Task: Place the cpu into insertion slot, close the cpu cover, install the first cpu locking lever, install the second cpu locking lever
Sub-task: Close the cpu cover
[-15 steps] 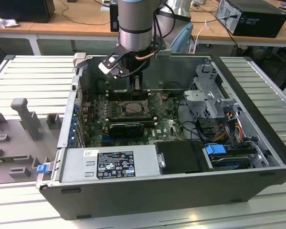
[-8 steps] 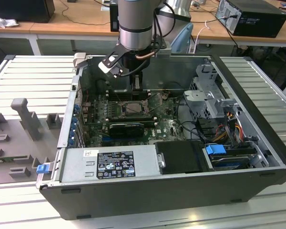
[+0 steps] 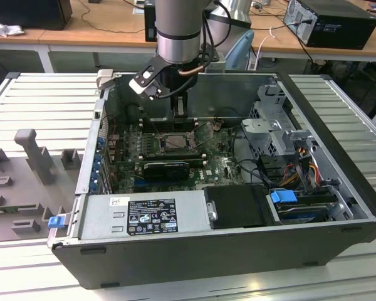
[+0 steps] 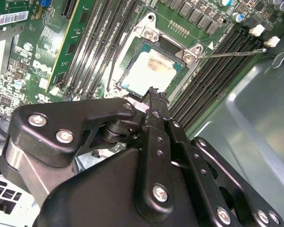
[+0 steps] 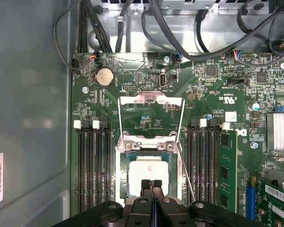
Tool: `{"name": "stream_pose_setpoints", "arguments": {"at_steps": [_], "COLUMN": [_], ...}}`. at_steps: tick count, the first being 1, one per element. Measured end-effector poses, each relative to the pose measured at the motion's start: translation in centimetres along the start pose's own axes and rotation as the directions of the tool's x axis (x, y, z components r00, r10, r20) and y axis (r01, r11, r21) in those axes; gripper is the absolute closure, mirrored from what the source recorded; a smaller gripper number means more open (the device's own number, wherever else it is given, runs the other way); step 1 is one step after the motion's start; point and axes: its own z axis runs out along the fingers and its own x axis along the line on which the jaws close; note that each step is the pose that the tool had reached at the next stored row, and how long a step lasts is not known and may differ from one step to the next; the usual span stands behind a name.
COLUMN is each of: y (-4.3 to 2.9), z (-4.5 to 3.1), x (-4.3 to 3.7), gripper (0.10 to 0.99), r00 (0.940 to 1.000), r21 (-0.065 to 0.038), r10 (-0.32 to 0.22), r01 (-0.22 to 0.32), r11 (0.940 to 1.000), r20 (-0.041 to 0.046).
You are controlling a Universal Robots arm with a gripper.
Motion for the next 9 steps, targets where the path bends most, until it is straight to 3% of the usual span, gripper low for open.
{"name": "stream_pose_setpoints", "arguments": {"at_steps": [6, 9], "y": [0.08, 1.24], "z": [-0.88, -0.86], "x": [0.05, 0.06], "gripper": [0.980, 0.980], "r00": [1.0000, 1.0000], "r21": [0.000, 0.001], "r10": [0.000, 0.000], "r01": [0.000, 0.000], "r11": [1.0000, 1.0000], "r20": [-0.0001, -0.0008]}}
